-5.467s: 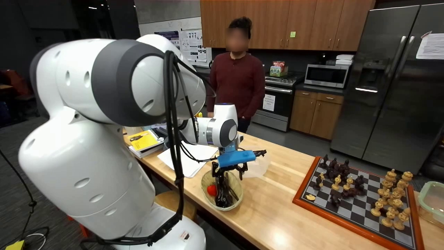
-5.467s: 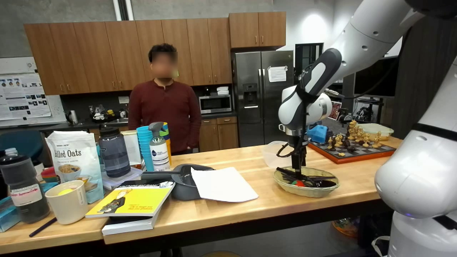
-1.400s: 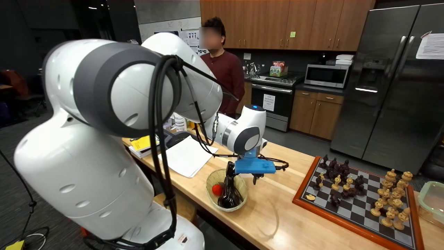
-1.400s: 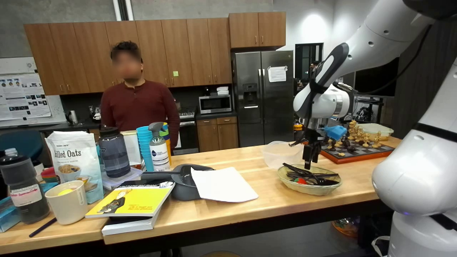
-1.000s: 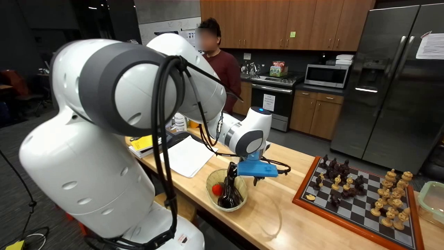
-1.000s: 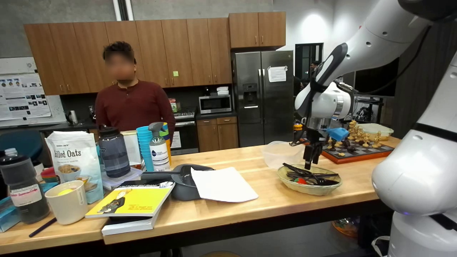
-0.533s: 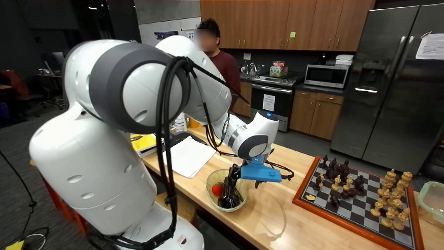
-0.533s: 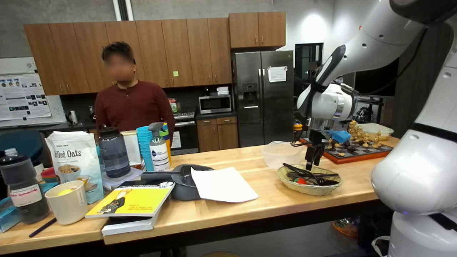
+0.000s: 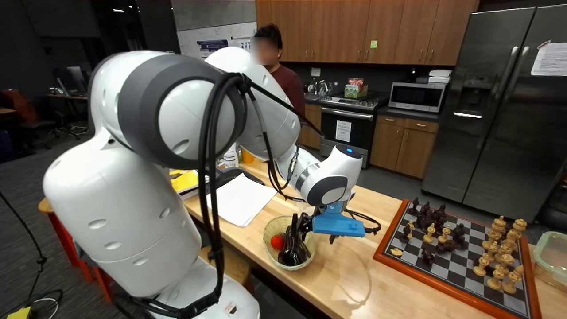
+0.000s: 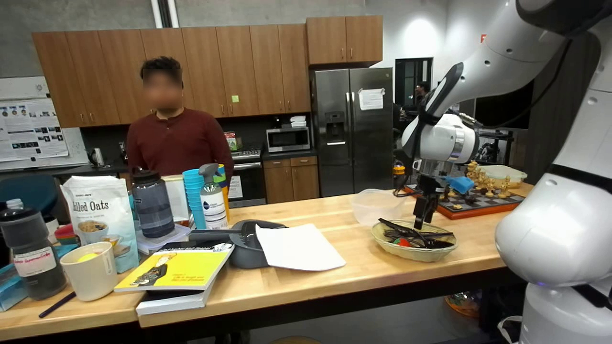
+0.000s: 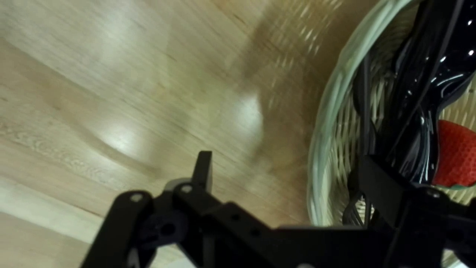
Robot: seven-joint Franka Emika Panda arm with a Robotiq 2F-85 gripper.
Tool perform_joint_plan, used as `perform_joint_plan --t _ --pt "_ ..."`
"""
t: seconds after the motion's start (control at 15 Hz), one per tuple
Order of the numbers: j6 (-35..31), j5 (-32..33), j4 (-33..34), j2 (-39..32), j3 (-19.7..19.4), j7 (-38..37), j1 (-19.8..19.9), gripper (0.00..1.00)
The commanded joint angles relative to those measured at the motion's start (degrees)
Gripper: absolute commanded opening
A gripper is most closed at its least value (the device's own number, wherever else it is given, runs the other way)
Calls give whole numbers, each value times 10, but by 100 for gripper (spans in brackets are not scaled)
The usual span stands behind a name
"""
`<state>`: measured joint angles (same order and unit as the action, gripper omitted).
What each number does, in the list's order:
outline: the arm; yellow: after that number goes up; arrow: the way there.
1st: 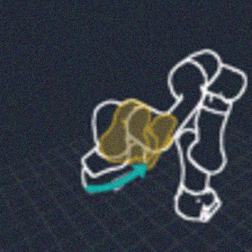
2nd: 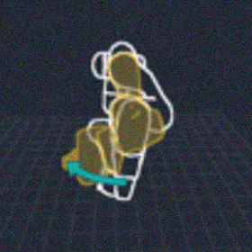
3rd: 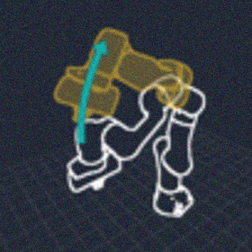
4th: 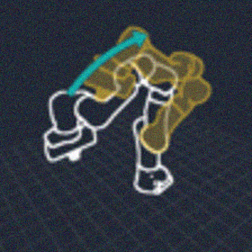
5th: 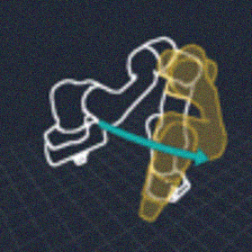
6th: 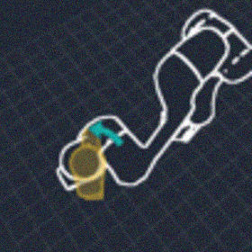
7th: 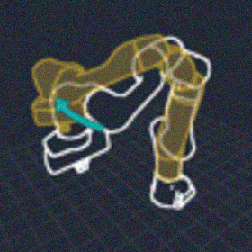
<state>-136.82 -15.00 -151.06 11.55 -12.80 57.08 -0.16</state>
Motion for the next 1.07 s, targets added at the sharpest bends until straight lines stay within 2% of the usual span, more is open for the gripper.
perform_joint_plan --t 0.0,0.13,0.2,0.27,0.4,0.87,0.93,1.0 --pt "-11 -11 -9 6 -2 27 13 100" --pt "-12 -12 -10 6 -3 32 15 100" --pt "-14 -12 -10 5 -2 34 16 75" --pt "-15 -12 -10 4 -2 33 16 74" --pt "-15 -11 -9 4 0 32 17 61" --pt "-17 -1 -6 9 11 14 15 6" --pt "-18 1 -6 11 13 11 15 1" --pt "-18 1 -6 11 15 11 14 1"
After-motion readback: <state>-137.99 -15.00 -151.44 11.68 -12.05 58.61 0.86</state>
